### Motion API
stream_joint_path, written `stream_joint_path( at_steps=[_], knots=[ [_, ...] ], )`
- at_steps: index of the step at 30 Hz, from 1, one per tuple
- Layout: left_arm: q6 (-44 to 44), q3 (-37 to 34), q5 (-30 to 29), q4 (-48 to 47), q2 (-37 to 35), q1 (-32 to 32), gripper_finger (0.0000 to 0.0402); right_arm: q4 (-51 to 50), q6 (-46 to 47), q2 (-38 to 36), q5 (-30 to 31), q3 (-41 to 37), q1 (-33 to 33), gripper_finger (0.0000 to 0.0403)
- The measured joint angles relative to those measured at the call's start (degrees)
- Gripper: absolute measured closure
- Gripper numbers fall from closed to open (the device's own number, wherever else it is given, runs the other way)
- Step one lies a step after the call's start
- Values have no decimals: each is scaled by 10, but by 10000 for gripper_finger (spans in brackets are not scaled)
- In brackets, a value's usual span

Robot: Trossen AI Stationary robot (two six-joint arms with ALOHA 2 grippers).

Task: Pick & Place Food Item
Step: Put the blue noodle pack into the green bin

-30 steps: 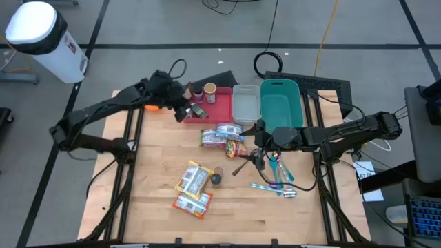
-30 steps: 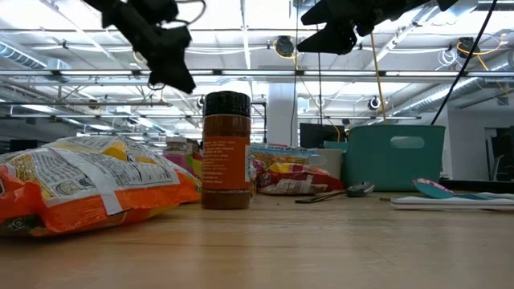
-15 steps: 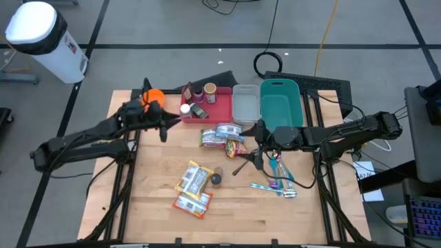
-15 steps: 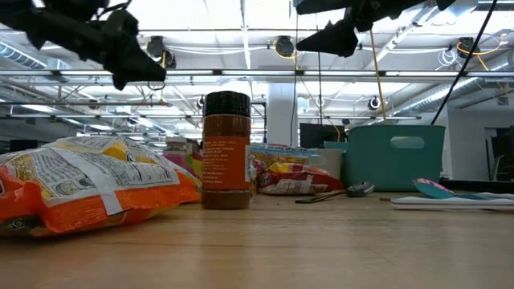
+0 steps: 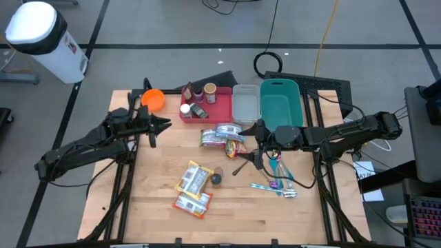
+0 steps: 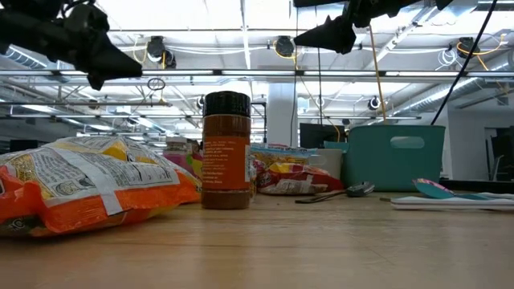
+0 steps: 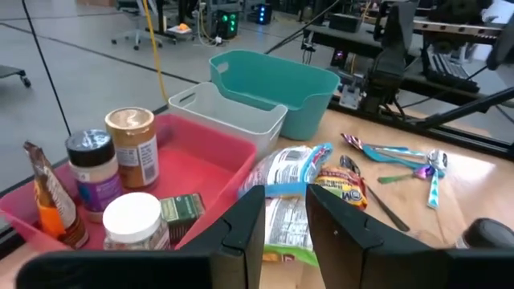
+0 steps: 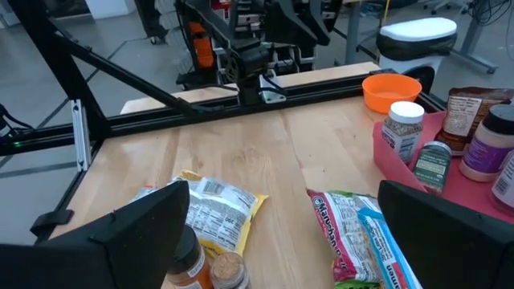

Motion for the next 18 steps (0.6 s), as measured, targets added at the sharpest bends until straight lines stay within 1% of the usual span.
stream_joint_path(
  at_steps=[10, 14, 18],
  knots=[
    [-2, 0, -1, -73, -76, 0, 305, 2, 0, 0, 0, 0, 0, 4],
    [-6, 0, -6, -74, -95, 0, 305, 2, 0, 0, 0, 0, 0, 6],
    [-27, 0, -14, -75, -98, -1, 305, 3, 0, 0, 0, 0, 0, 5]
  ],
)
